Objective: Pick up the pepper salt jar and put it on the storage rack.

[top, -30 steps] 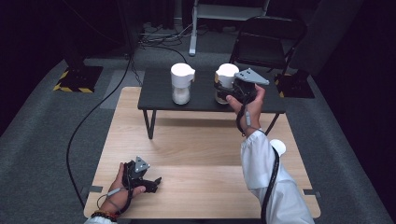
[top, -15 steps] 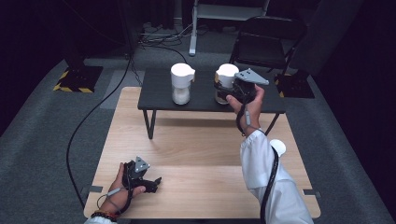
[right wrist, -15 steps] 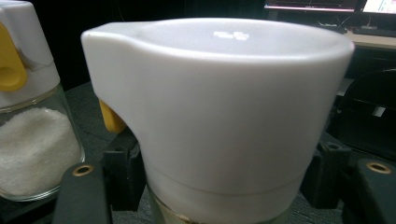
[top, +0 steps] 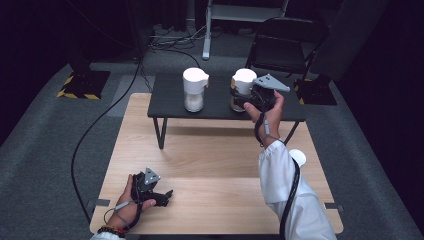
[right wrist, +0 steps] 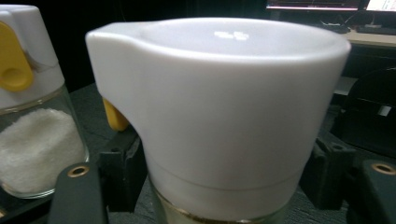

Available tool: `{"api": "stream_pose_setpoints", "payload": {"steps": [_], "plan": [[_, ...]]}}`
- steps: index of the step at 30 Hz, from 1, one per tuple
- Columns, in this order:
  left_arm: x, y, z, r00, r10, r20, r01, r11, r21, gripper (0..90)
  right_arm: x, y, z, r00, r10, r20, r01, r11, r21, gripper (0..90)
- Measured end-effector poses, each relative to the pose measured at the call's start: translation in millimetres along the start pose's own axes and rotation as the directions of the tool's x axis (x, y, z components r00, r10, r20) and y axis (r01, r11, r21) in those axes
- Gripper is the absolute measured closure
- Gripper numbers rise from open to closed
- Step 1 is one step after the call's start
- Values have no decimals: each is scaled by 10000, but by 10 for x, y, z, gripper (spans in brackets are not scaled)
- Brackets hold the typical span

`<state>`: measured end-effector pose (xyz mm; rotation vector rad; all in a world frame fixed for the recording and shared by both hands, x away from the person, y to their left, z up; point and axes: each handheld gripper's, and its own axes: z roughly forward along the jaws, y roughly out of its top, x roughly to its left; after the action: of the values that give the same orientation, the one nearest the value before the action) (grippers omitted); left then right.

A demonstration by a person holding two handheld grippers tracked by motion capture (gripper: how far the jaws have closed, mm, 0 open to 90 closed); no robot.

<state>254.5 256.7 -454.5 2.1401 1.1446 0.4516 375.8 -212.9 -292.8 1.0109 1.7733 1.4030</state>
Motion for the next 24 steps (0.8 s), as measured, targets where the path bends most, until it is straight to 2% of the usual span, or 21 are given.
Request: {"api": "stream_pose_setpoints", "payload": {"steps": [3, 5, 11, 16, 17, 24], "plan": [[0, 0, 0, 10000, 1, 2, -1, 10000, 2, 1, -2, 11, -9, 9999, -150, -66, 150, 9999, 73, 250], [0, 0, 0, 10000, 1, 3, -1, 10000, -1, 1, -8, 2, -18, 9999, -86, -95, 86, 10000, 49, 233], [0, 0, 0, 10000, 0, 1, 0, 10000, 1, 1, -1, -6, -27, 9999, -134, -97, 135, 9999, 92, 121], [0, 0, 0, 10000, 0, 1, 0, 10000, 1, 1, -13, -24, -32, 10000, -22, -95, 23, 10000, 50, 77], [0, 0, 0, 10000, -1, 1, 1, 10000, 1, 1, -24, -29, -34, 9998, -38, -180, 38, 10000, 31, 60], [0, 0, 0, 10000, 3, 0, -3, 10000, 2, 1, 36, -2, -92, 9997, -241, 0, 241, 9997, 7, 23]]}}
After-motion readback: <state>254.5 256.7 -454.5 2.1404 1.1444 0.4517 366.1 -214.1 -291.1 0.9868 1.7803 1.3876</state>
